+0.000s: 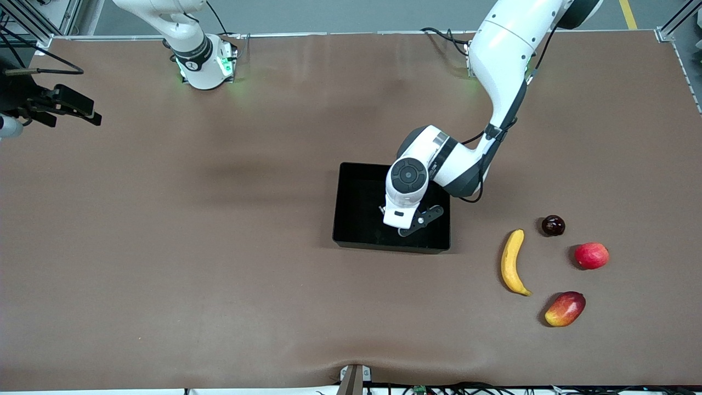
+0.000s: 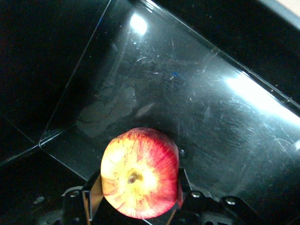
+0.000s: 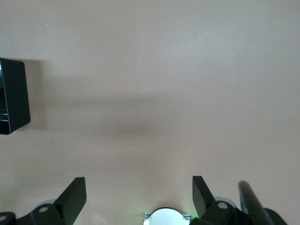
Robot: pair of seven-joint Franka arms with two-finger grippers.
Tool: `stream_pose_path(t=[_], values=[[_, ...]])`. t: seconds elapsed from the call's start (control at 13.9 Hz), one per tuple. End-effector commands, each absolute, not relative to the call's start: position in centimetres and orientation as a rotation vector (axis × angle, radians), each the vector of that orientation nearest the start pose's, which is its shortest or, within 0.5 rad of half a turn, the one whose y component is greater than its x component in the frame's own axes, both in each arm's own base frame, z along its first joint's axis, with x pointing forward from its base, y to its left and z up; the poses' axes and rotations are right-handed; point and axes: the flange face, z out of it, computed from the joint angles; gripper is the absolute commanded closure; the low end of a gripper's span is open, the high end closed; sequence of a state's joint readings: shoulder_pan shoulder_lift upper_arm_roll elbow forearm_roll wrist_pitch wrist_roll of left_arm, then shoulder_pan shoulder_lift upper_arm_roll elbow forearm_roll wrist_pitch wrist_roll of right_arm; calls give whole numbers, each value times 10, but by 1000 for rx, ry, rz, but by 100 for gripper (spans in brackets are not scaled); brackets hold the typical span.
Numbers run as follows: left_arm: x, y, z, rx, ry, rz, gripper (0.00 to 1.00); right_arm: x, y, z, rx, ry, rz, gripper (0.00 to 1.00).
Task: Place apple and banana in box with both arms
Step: 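Lower the apple into the box and open the left gripper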
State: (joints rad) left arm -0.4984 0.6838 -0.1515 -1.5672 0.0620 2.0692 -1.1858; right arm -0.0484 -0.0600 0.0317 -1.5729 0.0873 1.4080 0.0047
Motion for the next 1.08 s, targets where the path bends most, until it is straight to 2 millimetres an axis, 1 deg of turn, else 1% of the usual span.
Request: stream_pose_path(t=[0.0,0.14,0.22,0.36,0.43,0.5,0.58,0.65,0.72,0.86,1.01], values=[[545,-395,231,-2863,-826,204,100,513,5,650,-3091,-13,121,0],[543,-387,226,-2799,-791,182,100,512,12,651,-3113,-38,125,0],[542,-385,223,-2780,-801,179,100,512,11,651,-3127,-38,125,0],[542,-383,219,-2769,-808,185,100,513,-3,651,-3167,-10,120,0],[542,-384,217,-2768,-805,186,100,513,-4,651,-3172,-11,120,0],[543,-383,213,-2763,-811,191,100,513,0,652,-3179,-22,115,0],[543,-384,213,-2764,-813,190,93,514,3,651,-3184,-12,117,0],[543,-383,212,-2760,-795,176,39,514,3,652,-3183,-12,112,0],[545,-382,217,-2758,-774,133,0,514,3,652,-3180,-10,115,0],[547,-387,237,-2768,-772,100,0,514,4,651,-3169,-10,114,0],[554,-381,288,-2790,-792,53,0,515,4,652,-3168,-8,109,0]])
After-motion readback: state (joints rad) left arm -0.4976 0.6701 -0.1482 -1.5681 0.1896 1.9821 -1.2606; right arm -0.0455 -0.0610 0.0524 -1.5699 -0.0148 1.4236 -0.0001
